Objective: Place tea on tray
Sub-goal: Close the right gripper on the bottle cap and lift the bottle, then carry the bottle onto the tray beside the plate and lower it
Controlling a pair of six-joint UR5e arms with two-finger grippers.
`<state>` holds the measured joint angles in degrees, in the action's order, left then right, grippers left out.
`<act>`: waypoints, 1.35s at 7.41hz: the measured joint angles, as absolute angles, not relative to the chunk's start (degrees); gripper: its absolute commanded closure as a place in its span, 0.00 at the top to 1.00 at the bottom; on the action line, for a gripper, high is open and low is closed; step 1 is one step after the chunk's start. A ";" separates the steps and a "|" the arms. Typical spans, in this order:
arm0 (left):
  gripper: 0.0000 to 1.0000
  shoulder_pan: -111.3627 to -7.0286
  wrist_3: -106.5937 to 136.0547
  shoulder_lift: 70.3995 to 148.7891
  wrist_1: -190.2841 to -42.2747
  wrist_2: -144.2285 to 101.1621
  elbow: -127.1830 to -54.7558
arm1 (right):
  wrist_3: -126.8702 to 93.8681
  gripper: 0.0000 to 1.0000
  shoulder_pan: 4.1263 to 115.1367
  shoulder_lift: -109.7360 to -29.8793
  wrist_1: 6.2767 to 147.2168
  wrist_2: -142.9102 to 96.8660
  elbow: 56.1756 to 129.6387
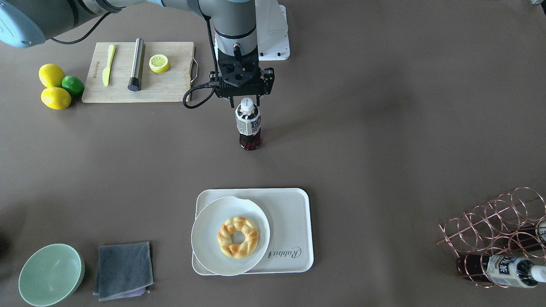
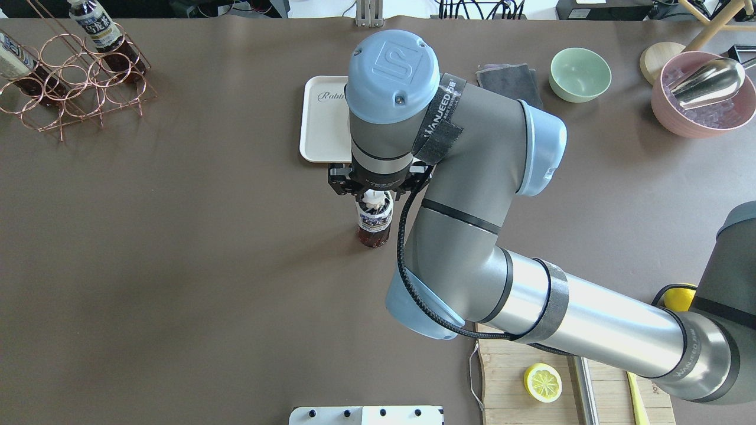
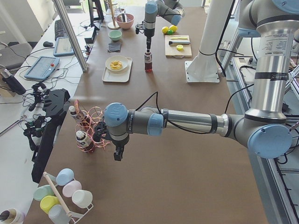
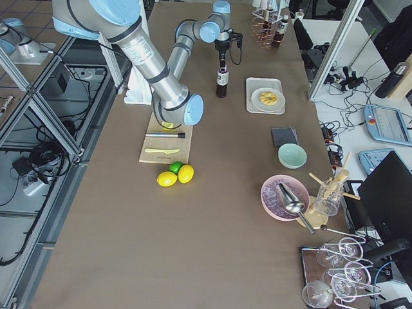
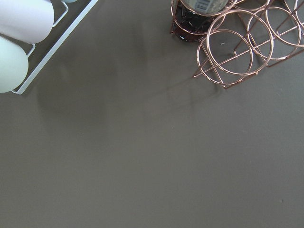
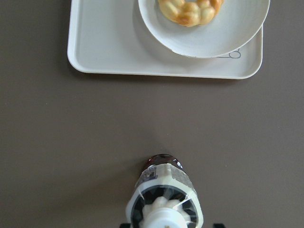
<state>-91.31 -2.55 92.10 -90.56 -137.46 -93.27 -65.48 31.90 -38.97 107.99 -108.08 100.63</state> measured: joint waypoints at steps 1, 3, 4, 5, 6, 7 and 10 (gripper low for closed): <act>0.98 -91.18 -2.55 92.11 -90.54 -137.46 -93.22 | -65.48 0.00 31.85 -38.98 108.12 -107.77 100.59; 0.98 -90.89 -2.52 92.45 -90.53 -137.46 -92.80 | -65.41 0.00 31.91 -38.79 108.42 -107.54 100.55; 0.98 -90.82 -2.54 92.92 -90.56 -137.46 -92.17 | -65.39 0.00 32.35 -38.08 109.54 -107.61 100.63; 0.98 -90.72 -2.54 93.30 -90.56 -137.46 -91.77 | -65.28 0.00 33.45 -36.01 112.16 -108.01 100.71; 0.98 -90.66 -2.55 93.49 -90.58 -137.46 -91.59 | -64.90 0.00 35.01 -33.38 115.23 -109.24 100.67; 0.98 -90.64 -2.55 93.56 -90.60 -137.46 -91.48 | -64.59 0.00 36.61 -31.46 116.87 -110.92 100.27; 0.98 -90.62 -2.55 94.09 -90.63 -137.46 -90.69 | -61.95 0.00 40.61 -18.97 116.89 -114.02 83.16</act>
